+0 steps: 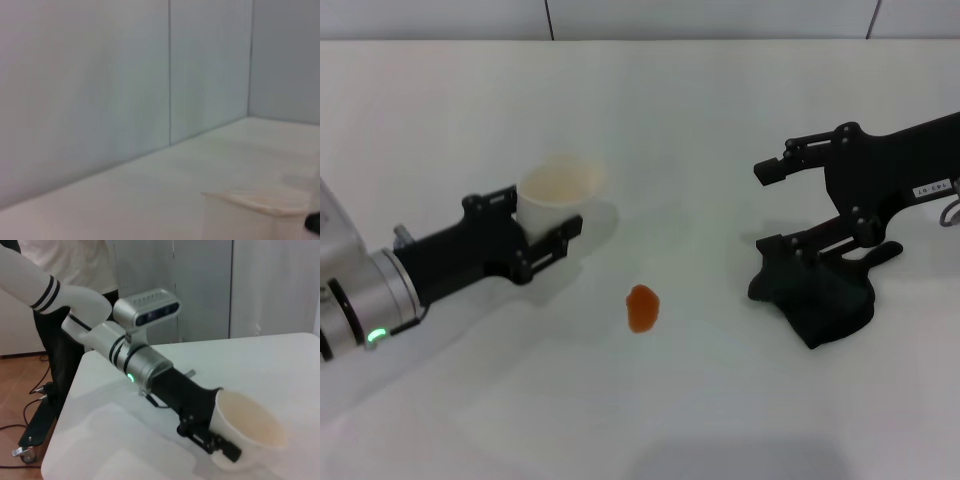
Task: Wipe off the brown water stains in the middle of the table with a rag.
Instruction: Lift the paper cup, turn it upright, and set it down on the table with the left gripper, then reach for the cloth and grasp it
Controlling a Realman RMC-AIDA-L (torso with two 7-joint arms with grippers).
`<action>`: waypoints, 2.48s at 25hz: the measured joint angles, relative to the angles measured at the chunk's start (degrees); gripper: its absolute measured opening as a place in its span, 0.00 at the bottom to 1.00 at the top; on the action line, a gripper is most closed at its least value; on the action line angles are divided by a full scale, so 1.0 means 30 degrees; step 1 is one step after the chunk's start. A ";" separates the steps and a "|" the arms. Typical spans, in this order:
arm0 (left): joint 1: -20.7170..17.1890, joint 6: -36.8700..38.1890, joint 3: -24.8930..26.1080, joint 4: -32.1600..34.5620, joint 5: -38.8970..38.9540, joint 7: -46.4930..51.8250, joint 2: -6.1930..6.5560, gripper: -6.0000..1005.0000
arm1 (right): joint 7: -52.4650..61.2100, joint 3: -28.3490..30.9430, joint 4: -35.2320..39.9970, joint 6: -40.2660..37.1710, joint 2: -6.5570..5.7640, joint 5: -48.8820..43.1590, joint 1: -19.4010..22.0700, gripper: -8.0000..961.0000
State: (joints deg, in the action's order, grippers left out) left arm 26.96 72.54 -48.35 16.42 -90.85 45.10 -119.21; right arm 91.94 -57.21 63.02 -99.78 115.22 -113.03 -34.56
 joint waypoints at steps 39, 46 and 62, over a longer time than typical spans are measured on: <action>0.0089 -0.2308 -0.0085 -0.3068 0.1557 -0.1159 -0.0088 0.82 | -0.0085 -0.0243 -0.0091 -0.0257 -0.0001 0.0229 0.0269 0.86; -0.1248 -0.0566 0.0023 -0.2504 0.1616 -0.1296 -0.0049 0.89 | -0.0082 -0.0348 -0.0118 -0.0258 -0.0001 0.0213 0.0242 0.85; -0.5434 0.5553 -0.0125 0.6073 -0.1992 0.5213 0.0122 0.89 | 0.0626 -0.1291 0.0508 0.0122 -0.0022 -0.1528 0.0613 0.84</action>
State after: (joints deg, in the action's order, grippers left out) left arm 10.66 89.20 -48.72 34.64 -96.82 60.74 -118.84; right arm 93.82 -61.09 64.54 -99.41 115.16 -117.61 -32.72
